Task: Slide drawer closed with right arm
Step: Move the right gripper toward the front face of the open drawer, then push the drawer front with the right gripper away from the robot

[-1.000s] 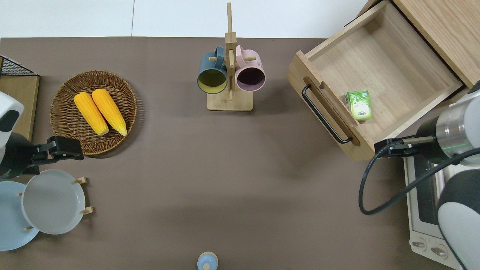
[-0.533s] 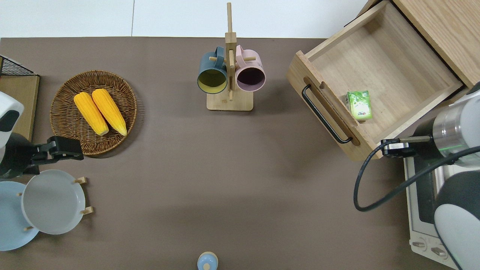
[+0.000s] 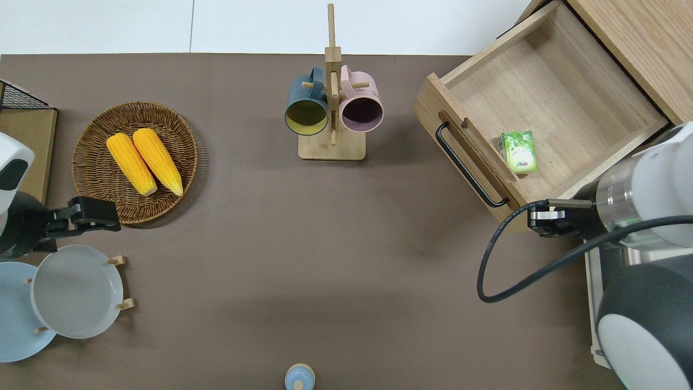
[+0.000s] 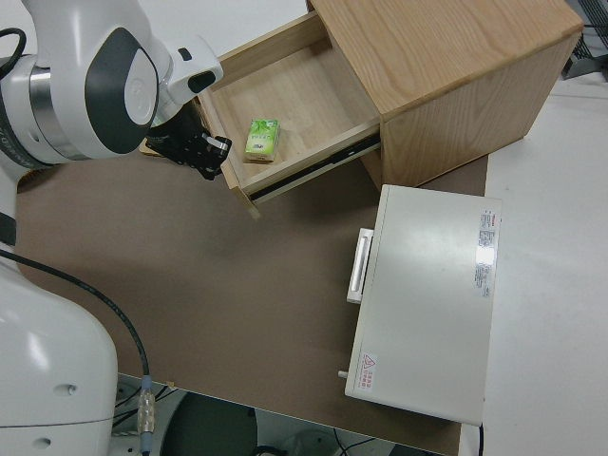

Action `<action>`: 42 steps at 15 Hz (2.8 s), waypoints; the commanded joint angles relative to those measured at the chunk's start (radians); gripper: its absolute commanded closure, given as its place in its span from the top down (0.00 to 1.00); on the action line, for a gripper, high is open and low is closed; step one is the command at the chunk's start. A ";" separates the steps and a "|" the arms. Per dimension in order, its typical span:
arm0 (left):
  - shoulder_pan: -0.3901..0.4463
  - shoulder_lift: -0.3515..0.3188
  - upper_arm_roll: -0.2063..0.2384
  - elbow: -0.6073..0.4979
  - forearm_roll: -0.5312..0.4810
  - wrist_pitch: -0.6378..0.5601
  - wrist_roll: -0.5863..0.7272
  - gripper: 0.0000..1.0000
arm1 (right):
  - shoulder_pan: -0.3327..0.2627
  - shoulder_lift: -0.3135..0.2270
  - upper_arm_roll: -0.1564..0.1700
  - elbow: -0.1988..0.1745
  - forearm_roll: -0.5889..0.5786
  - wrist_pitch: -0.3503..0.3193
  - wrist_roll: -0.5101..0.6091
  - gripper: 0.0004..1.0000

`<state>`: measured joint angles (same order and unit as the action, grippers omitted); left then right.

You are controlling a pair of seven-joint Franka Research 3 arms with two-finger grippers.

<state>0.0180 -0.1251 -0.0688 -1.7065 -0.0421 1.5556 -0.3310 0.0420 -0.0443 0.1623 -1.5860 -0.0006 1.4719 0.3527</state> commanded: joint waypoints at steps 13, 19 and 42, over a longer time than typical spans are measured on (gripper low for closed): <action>-0.001 -0.008 0.004 0.004 -0.001 -0.015 0.009 0.99 | 0.154 -0.019 0.056 -0.129 0.103 0.184 0.713 0.00; -0.001 -0.008 0.004 0.004 -0.001 -0.015 0.009 0.99 | 0.196 0.000 0.056 -0.246 0.082 0.381 0.856 0.00; -0.001 -0.008 0.004 0.004 -0.001 -0.015 0.009 0.99 | 0.073 0.234 0.052 -0.124 -0.085 0.493 0.842 0.00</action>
<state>0.0180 -0.1251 -0.0688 -1.7065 -0.0421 1.5556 -0.3310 0.1428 0.1555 0.2006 -1.7517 -0.0659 1.9766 1.1867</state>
